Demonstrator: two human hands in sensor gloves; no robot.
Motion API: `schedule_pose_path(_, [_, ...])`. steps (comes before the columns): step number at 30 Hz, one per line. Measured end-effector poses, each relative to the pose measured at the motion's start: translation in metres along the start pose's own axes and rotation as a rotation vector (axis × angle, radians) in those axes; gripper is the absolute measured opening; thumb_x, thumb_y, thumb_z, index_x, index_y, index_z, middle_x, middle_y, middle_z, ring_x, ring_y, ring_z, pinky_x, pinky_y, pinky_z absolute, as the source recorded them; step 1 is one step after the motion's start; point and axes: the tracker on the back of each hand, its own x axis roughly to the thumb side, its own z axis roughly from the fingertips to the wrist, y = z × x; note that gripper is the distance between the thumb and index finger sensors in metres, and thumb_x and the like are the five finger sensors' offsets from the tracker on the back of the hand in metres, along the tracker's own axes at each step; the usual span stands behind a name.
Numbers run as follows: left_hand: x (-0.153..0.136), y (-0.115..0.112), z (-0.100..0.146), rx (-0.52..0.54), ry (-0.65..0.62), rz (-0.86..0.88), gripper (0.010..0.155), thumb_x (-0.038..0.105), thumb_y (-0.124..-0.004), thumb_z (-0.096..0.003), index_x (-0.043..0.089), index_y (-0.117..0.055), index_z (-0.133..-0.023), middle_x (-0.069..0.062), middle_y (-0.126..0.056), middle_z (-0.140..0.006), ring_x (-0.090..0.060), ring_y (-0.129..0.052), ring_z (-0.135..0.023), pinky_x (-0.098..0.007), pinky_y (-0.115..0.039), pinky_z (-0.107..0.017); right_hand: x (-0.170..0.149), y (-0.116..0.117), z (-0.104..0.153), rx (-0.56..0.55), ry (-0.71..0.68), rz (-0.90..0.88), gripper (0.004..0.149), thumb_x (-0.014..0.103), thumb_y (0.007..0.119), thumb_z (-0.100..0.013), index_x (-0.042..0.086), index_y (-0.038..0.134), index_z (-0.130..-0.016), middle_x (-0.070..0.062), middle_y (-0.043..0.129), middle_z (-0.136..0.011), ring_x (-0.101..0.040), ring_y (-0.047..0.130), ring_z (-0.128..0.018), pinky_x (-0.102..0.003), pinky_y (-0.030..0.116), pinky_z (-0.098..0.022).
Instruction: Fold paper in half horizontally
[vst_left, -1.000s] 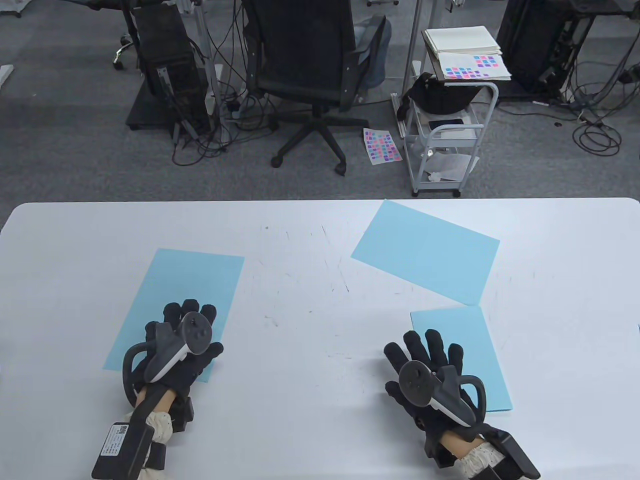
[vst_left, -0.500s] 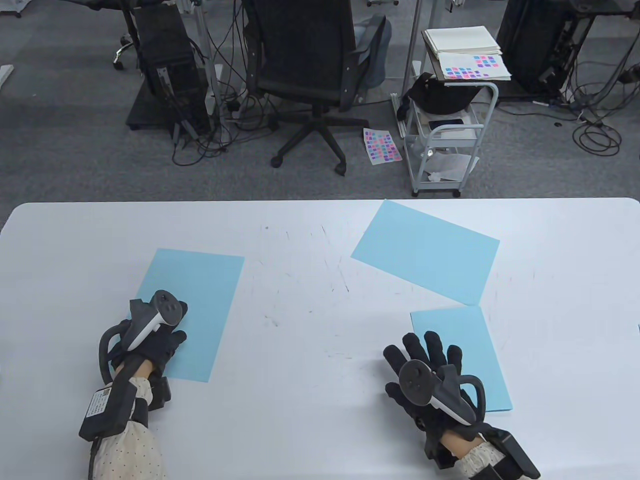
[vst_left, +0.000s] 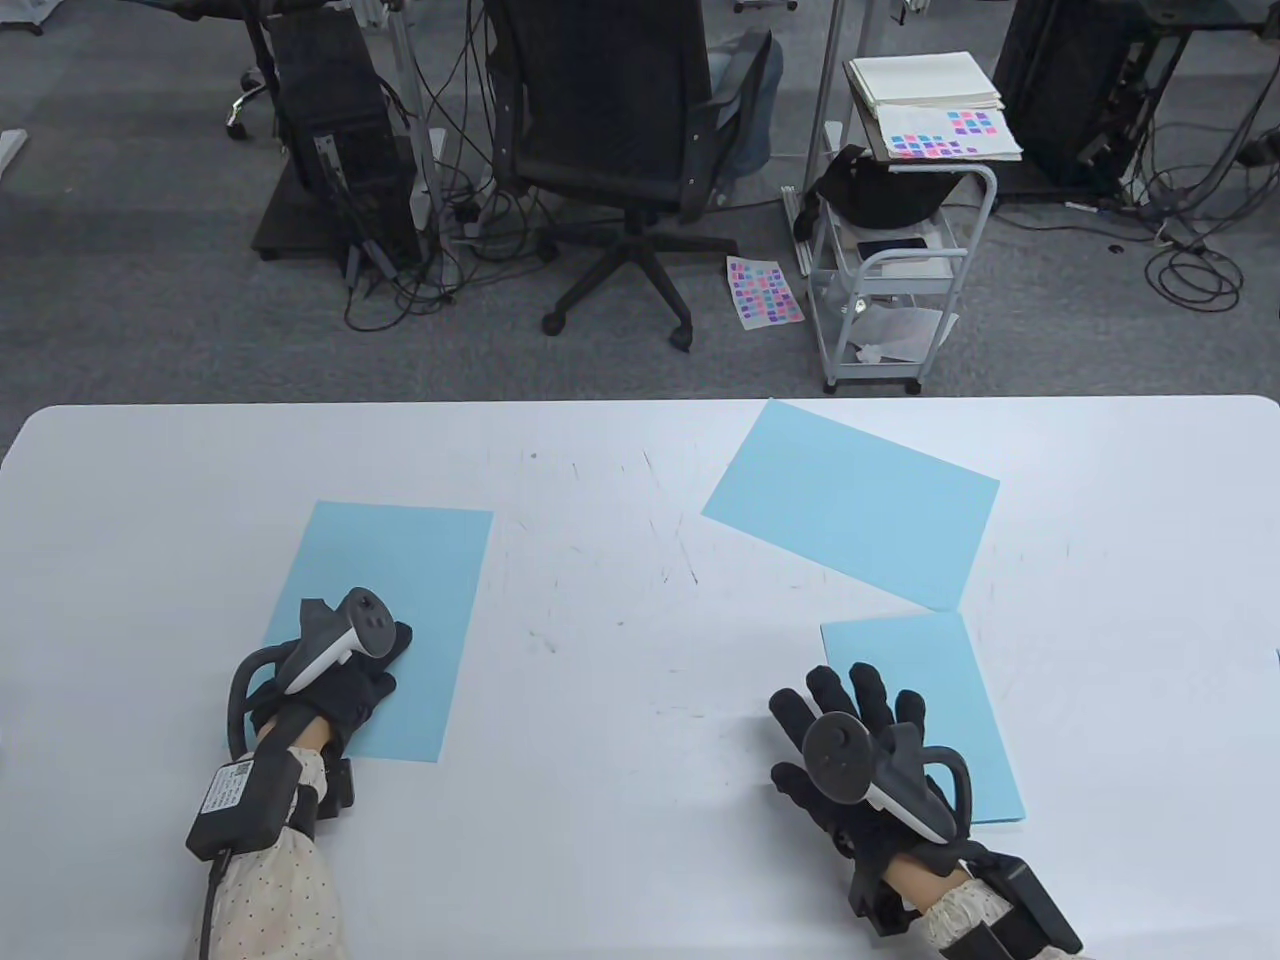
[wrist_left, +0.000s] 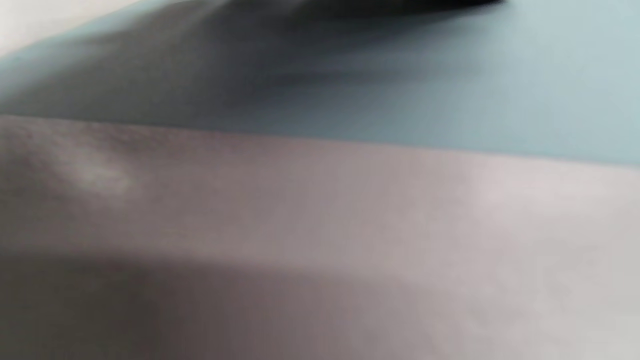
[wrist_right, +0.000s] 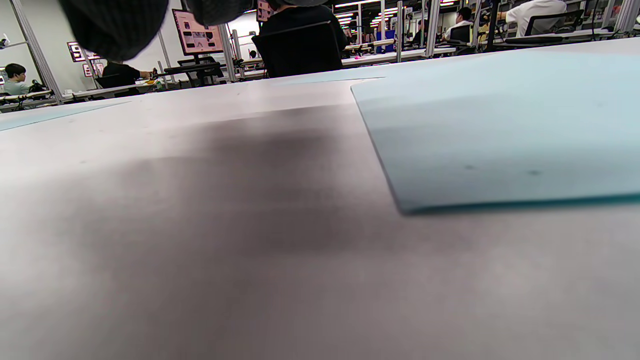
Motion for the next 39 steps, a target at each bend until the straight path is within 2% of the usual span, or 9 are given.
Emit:
schedule_pose_path(3, [0.005, -0.003, 0.002, -0.004, -0.019, 0.017, 0.06, 0.053, -0.061, -0.0402, 0.068, -0.034, -0.092, 0.036, -0.022, -0.111, -0.008, -0.027, -0.116, -0.048, -0.038, -0.089, -0.001, 0.0, 0.0, -0.001, 0.003, 0.001, 0.07, 0.053, 0.07, -0.043, 0.04, 0.042, -0.106, 0.001, 0.026, -0.12, -0.039, 0.01, -0.107, -0.069, 0.012, -0.072])
schedule_pose_path(11, [0.027, -0.006, 0.013, 0.014, -0.023, -0.012, 0.059, 0.054, -0.061, -0.0398, 0.068, -0.036, -0.092, 0.035, -0.025, -0.111, -0.01, -0.031, -0.115, -0.048, -0.042, -0.088, -0.001, 0.0, 0.0, -0.007, 0.011, 0.007, 0.07, 0.053, 0.07, -0.043, 0.04, 0.042, -0.106, 0.001, 0.026, -0.12, -0.039, 0.01, -0.107, -0.069, 0.012, -0.072])
schedule_pose_path(26, [0.084, -0.015, 0.038, 0.114, -0.062, -0.083, 0.058, 0.055, -0.06, -0.0396, 0.065, -0.041, -0.093, 0.03, -0.034, -0.113, -0.015, -0.043, -0.115, -0.046, -0.052, -0.086, -0.003, -0.001, 0.0, -0.018, 0.016, 0.004, 0.069, 0.052, 0.07, -0.044, 0.04, 0.042, -0.106, 0.001, 0.026, -0.12, -0.039, 0.01, -0.107, -0.069, 0.012, -0.072])
schedule_pose_path(31, [0.106, -0.016, 0.047, 0.126, -0.053, -0.03, 0.057, 0.054, -0.065, -0.0399, 0.063, -0.048, -0.093, 0.028, -0.04, -0.113, -0.017, -0.047, -0.114, -0.047, -0.052, -0.086, -0.004, -0.001, 0.0, -0.021, 0.018, 0.004, 0.07, 0.053, 0.07, -0.044, 0.04, 0.042, -0.106, 0.001, 0.026, -0.12, -0.039, 0.01, -0.107, -0.069, 0.012, -0.072])
schedule_pose_path(39, [0.135, -0.022, 0.061, 0.139, -0.05, -0.045, 0.056, 0.056, -0.064, -0.0396, 0.063, -0.049, -0.093, 0.028, -0.042, -0.113, -0.017, -0.05, -0.114, -0.047, -0.053, -0.086, -0.005, -0.001, 0.001, -0.025, 0.023, 0.007, 0.07, 0.052, 0.07, -0.043, 0.04, 0.042, -0.106, 0.001, 0.026, -0.12, -0.039, 0.01, -0.107, -0.069, 0.012, -0.072])
